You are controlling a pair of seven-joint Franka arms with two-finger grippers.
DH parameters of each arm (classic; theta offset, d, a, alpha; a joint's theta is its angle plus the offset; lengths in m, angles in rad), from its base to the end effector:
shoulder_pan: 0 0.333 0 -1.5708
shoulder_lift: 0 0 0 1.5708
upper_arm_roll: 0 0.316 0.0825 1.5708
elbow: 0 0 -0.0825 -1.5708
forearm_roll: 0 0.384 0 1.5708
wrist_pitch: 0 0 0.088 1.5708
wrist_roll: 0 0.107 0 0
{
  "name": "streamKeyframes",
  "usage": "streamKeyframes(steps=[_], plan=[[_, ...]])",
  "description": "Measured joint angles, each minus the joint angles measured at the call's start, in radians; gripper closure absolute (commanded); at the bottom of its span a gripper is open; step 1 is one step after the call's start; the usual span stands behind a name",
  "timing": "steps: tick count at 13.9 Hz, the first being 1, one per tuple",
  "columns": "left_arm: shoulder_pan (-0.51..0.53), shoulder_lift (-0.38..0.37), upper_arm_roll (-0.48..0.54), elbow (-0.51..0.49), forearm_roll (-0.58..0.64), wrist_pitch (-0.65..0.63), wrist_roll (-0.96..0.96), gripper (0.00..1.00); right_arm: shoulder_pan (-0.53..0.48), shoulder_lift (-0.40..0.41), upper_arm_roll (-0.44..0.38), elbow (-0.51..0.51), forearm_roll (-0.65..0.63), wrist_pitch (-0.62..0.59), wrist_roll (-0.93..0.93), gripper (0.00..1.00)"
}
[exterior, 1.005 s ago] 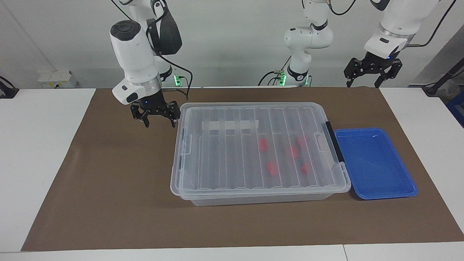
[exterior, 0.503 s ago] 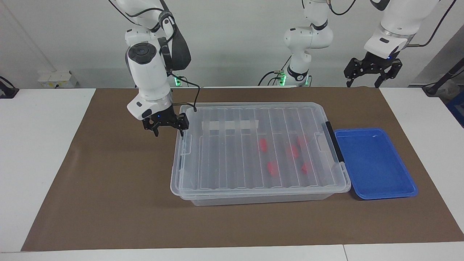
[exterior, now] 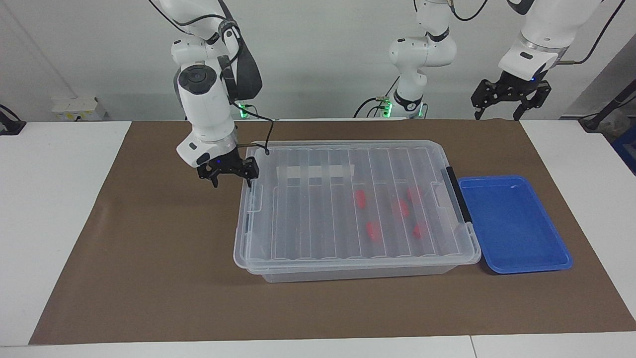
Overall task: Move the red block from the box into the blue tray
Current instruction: 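Slide the clear lid away from the blue tray with the right gripper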
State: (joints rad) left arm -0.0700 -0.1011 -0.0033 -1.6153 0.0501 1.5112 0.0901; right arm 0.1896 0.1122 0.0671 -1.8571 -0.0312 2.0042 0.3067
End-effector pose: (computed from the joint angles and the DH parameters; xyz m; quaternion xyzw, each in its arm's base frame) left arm 0.5156 -0.0323 0.6527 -0.9965 0.0801 0.0017 0.0252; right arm 0.5762 0.1481 0.4611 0.9996 -0.0190 0.0198 0.0052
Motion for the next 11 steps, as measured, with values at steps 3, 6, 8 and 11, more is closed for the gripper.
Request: streamKeyframes(steps=[3,6,8,11], plan=[[0.0,0.0,0.0,-0.009,0.0,0.012,-0.04,0.0,-0.019,-0.003,-0.001,-0.001,-0.001,-0.01,-0.012,0.01],[-0.001,-0.007,-0.003,-0.025,0.0,0.013,-0.048,0.0,-0.054,-0.006,-0.002,-0.003,-0.003,-0.018,-0.082,0.01],[-0.004,-0.022,-0.009,-0.059,-0.001,0.027,-0.075,0.0,-0.089,-0.007,-0.002,-0.005,-0.003,-0.019,-0.155,0.01],[-0.004,-0.035,-0.012,-0.097,-0.003,0.111,-0.211,0.0,-0.167,-0.007,-0.004,-0.013,-0.004,-0.019,-0.325,0.01]])
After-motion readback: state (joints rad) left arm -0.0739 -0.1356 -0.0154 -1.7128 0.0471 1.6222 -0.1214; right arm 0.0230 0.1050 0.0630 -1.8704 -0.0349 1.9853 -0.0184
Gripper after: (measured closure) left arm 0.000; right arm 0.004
